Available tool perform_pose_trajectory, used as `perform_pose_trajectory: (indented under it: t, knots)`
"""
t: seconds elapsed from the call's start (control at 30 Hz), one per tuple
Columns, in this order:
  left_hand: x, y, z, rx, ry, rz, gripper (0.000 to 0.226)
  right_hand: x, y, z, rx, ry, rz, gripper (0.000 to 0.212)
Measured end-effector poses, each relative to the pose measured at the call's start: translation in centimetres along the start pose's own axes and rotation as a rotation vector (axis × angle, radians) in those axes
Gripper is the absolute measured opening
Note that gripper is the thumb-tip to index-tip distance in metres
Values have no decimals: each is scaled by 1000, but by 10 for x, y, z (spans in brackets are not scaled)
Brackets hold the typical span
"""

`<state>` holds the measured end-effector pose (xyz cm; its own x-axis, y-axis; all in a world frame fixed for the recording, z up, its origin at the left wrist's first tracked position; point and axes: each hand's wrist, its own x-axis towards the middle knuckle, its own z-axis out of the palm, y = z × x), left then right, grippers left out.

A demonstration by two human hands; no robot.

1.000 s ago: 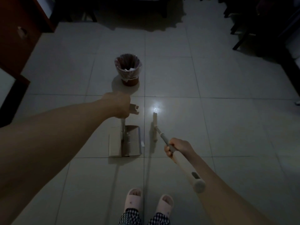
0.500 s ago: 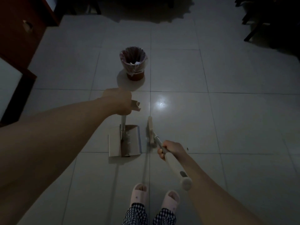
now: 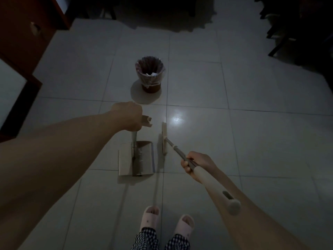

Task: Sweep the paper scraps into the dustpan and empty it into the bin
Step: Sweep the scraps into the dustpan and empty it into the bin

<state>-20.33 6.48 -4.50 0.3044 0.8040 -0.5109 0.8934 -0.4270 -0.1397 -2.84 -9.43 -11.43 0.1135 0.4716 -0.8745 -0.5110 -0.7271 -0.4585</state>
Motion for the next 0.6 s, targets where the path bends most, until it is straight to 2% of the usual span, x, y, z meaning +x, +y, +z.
perform_pose_trajectory:
  t: [0.27,0.6]
  knots:
    - [-10,-19,-11,-45,1,-48,33,-9,-14,6,17,41,-11,19]
    - [-14,-46,-56,-67,107,-50,35,-29,-45,37,-17,40,-89,19]
